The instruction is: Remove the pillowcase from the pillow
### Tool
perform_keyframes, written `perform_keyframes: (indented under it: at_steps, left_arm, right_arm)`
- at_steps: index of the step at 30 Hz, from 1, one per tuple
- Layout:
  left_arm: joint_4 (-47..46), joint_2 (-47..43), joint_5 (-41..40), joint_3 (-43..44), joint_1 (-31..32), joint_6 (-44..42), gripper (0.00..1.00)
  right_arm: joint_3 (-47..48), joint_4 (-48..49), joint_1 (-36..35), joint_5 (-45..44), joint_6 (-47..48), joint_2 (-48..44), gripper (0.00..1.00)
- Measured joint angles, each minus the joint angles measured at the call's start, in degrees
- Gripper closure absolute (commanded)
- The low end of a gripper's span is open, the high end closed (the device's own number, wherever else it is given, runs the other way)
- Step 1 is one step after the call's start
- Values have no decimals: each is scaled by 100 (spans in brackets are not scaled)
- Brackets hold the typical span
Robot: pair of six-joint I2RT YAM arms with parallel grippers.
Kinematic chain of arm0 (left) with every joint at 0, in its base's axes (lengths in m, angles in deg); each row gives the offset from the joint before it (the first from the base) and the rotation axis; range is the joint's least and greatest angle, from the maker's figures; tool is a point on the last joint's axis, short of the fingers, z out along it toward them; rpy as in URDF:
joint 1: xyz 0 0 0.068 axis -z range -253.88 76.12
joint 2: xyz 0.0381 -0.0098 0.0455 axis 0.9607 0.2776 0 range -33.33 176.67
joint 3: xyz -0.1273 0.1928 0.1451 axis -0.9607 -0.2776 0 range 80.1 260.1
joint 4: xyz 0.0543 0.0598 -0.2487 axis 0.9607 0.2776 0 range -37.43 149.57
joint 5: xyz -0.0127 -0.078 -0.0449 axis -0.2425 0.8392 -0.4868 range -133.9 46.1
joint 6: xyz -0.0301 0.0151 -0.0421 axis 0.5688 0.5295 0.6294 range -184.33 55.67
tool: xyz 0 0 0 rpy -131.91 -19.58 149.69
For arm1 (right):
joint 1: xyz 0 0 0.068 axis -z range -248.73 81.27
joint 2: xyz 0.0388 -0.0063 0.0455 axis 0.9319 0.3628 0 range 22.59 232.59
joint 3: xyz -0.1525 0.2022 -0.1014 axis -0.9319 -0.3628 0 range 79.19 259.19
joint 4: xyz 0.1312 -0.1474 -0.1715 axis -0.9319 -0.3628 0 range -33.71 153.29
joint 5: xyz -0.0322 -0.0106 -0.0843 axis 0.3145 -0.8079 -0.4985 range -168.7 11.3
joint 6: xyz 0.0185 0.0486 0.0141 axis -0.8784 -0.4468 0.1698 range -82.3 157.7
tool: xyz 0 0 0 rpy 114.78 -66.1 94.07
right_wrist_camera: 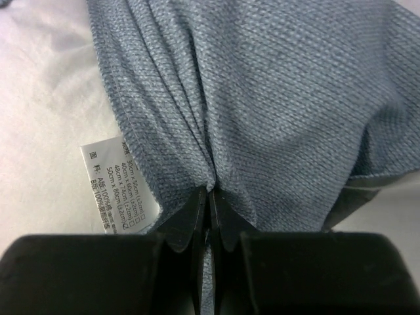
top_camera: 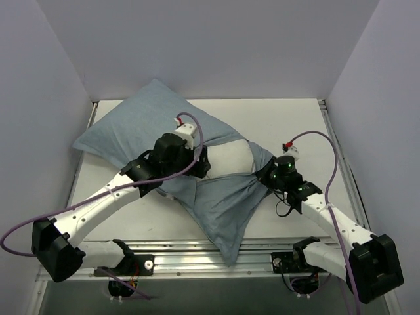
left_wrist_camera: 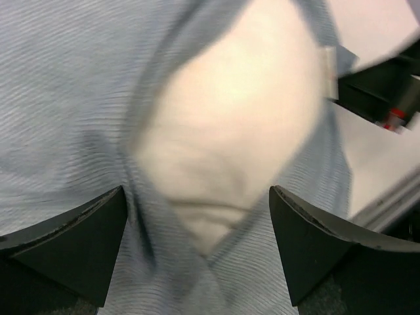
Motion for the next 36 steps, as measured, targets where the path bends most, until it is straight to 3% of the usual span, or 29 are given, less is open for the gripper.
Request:
perform_keyframes:
  at_steps: [4,8,18,25,26,28,29,31,32,34,35,36]
  left_arm:
    - [118,116,24,621,828,-824,5]
    - [87,748,-48,1458,1266,-1355,5]
    - [109,3123,-758,2793,1335,-1602,6]
    - [160,3580,-1394,3165,1399,-1558,5]
    - [157,3615,-1464,3167,1401,-1508,1]
    - [151,3689,-1552,3163,1403,-1390,14]
    - [140,3722,-1593,3154,1401,-1329,30]
    - [85,3744,-1624,3071,1388,-1196,50]
    - [35,3755,-1611,3021,1379,-1099,69]
    - [-66,3768,-1576,2944,1366,-940,90]
    - [-103,3768,-1561,2916,1360,-892,97]
    - [-133,3768,-1543,2900,1344,-839,98]
  right_arm:
    - [61,240,0,162,101,286,100]
    - [61,374,2,264,164,372,100]
    - [31,393,4,280,273,310,100]
    - [-101,584,37,293,291,295,100]
    - [-120,623,37,295,293,295,100]
    - [-149,669,37,295,293,295,100]
    - [-168,688,37,293,293,291,100]
    - [-199,699,37,295,289,278,100]
    - [-214,710,37,302,286,258,100]
    - [-238,715,37,317,289,192,100]
    - [-243,710,35,328,289,153,100]
    - [-245,702,37,334,291,105,100]
